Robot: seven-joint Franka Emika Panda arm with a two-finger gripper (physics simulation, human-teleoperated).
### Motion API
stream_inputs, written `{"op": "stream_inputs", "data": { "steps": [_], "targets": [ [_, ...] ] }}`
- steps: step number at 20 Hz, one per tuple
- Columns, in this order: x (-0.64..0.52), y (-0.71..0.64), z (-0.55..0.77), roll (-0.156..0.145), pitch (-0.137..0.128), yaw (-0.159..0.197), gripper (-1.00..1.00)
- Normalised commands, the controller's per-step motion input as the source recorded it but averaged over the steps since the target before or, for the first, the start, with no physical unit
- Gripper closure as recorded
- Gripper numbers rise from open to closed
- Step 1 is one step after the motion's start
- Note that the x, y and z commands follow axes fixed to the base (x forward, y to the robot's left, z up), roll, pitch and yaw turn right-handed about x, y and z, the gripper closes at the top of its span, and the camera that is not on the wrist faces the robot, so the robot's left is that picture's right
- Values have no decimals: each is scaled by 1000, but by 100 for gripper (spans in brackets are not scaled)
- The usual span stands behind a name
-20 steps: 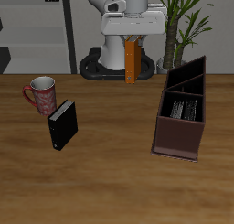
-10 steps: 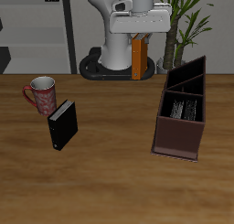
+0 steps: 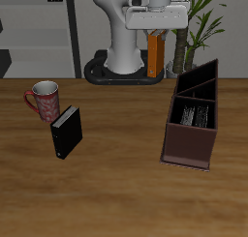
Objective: Place the left striped book into the left desk caddy's right compartment and place the right striped book into the left desk caddy's right compartment and place the orange book into the left desk caddy's left compartment
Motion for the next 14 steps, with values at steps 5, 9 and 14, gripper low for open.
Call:
{"op": "stream_inputs", "data": {
  "steps": [5, 9, 14],
  "targets": [
    [-366, 406, -9, 77, -81, 26, 100],
    [-242, 232, -65, 9, -30, -8, 100],
    [-196, 191, -83, 33, -2, -16, 100]
  ]
}}
